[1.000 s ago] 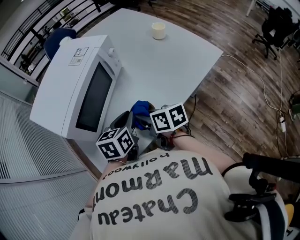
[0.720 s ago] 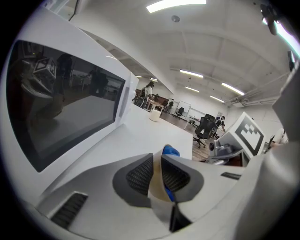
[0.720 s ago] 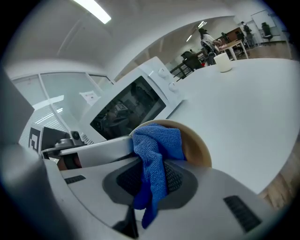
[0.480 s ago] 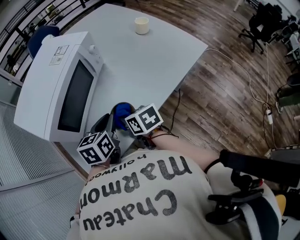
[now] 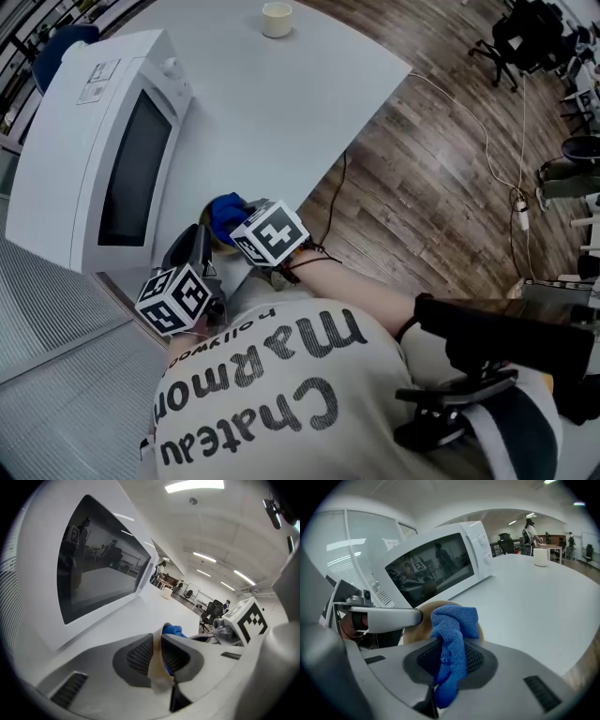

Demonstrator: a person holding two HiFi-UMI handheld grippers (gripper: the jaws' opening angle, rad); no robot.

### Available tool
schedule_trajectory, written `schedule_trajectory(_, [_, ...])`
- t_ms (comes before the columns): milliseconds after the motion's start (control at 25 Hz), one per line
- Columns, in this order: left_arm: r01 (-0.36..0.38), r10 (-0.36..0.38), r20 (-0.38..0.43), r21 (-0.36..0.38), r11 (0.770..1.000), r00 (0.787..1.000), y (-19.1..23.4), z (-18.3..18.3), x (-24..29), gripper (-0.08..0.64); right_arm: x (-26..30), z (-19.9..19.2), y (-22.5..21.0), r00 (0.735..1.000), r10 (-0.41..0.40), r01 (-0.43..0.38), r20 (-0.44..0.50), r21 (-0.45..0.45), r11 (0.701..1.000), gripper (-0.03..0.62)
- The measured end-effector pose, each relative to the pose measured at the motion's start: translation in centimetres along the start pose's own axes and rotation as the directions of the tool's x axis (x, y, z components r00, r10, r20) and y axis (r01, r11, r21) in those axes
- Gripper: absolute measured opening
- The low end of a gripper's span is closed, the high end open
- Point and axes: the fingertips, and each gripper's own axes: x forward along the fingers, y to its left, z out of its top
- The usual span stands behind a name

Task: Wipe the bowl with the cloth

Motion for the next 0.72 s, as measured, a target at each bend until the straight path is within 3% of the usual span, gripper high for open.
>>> schedule_trajectory(160, [0.004, -0.004, -0.011, -0.013, 1.000, 1.000, 0.9, -0.5, -0.8, 0.050, -0.1, -0.1, 0.4, 1.000, -0.030, 0.030, 0.001, -0.017, 0.999, 0.061])
schedule_trajectory(440, [0.044, -0.044, -0.042, -0.002, 0.999, 0.998, 1.8, -1.2, -1.7, 0.049, -0.7, -0.2, 1.2, 0.995, -0.095, 0.094, 0.031, 0.049, 0.994, 0.061])
schedule_trajectory(720, [0.134, -0.136, -0.069, -0.032, 0.990, 0.988, 1.7, -1.5, -2.5, 0.048, -2.8, -0.5, 1.8, 0.977, -0.183, 0.167, 0.111, 0.134, 0.977, 0.063])
